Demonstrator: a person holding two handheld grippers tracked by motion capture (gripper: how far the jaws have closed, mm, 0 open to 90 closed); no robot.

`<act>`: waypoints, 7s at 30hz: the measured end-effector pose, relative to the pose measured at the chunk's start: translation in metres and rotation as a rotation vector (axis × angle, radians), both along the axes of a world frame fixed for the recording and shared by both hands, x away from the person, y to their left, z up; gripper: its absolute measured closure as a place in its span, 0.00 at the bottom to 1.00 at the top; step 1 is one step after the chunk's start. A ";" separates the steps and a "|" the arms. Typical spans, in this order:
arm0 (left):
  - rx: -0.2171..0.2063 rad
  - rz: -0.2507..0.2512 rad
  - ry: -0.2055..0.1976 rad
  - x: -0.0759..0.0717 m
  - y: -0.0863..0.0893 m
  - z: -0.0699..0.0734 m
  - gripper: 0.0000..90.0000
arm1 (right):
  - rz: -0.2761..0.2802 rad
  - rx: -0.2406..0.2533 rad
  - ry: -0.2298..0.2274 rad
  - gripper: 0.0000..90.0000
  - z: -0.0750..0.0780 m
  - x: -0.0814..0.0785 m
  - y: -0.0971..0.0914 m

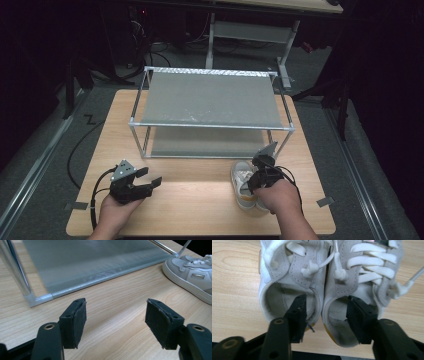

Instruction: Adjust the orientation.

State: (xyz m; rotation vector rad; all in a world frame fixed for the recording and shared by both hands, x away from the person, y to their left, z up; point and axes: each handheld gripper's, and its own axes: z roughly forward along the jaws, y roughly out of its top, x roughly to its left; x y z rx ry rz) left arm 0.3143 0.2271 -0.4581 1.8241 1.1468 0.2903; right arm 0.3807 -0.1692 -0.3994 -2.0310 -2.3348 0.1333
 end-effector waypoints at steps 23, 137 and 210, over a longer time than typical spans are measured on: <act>0.010 -0.012 -0.006 0.001 -0.002 -0.002 0.38 | 0.005 -0.048 -0.038 0.91 0.000 0.003 0.005; 0.172 0.017 0.113 0.000 -0.066 -0.019 0.59 | 0.169 0.231 -0.681 0.67 -0.049 -0.030 -0.089; 0.086 0.118 0.037 0.079 -0.214 -0.025 0.95 | 0.203 0.290 -0.868 1.00 -0.062 0.011 -0.081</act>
